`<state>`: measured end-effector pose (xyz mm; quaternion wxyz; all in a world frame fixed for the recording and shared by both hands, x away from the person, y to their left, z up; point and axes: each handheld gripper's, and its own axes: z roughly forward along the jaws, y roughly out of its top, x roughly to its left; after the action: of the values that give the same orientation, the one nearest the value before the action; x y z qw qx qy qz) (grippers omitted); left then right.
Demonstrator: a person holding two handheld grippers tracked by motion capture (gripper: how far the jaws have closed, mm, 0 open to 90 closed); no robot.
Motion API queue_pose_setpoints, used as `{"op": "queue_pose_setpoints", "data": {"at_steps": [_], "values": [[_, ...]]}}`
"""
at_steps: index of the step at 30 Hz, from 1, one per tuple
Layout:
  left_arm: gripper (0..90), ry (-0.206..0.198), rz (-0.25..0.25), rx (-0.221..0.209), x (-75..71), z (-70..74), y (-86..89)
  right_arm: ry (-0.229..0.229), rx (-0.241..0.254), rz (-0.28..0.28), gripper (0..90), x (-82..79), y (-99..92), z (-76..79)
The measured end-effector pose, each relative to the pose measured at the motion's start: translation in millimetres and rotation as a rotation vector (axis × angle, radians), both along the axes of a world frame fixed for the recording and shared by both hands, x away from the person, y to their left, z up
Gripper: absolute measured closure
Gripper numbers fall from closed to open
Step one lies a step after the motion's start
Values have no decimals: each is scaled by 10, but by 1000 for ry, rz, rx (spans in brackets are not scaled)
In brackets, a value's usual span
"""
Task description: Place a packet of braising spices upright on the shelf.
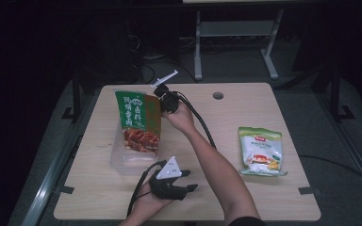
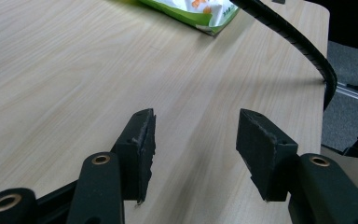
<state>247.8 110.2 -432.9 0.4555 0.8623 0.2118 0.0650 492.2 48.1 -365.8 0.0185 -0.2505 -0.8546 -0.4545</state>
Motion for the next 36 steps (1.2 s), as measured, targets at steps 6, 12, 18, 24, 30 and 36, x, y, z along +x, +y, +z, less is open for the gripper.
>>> {"op": "queue_pose_setpoints", "data": {"at_steps": [6, 12, 18, 24, 30, 36], "values": [[460, -2, 3, 2, 1, 7, 15, -1, 35, -7, 768, -3, -74, 20], [460, -5, 3, 5, 4, 9, 15, -1, 42, -2, 897, -19, -120, 6], [457, -1, 1, 7, 8, -1, 2, -9, -10, -6, 885, -25, -157, -7], [449, -1, 4, 11, 13, -1, 9, -9, -1, -12, 777, -81, -282, 96], [441, 0, 11, 7, 14, 0, 16, -21, 2, -28, 724, -147, -496, 162], [433, 8, 18, 8, 21, -3, 17, -19, -5, -48, 669, -240, -722, 196]]}}
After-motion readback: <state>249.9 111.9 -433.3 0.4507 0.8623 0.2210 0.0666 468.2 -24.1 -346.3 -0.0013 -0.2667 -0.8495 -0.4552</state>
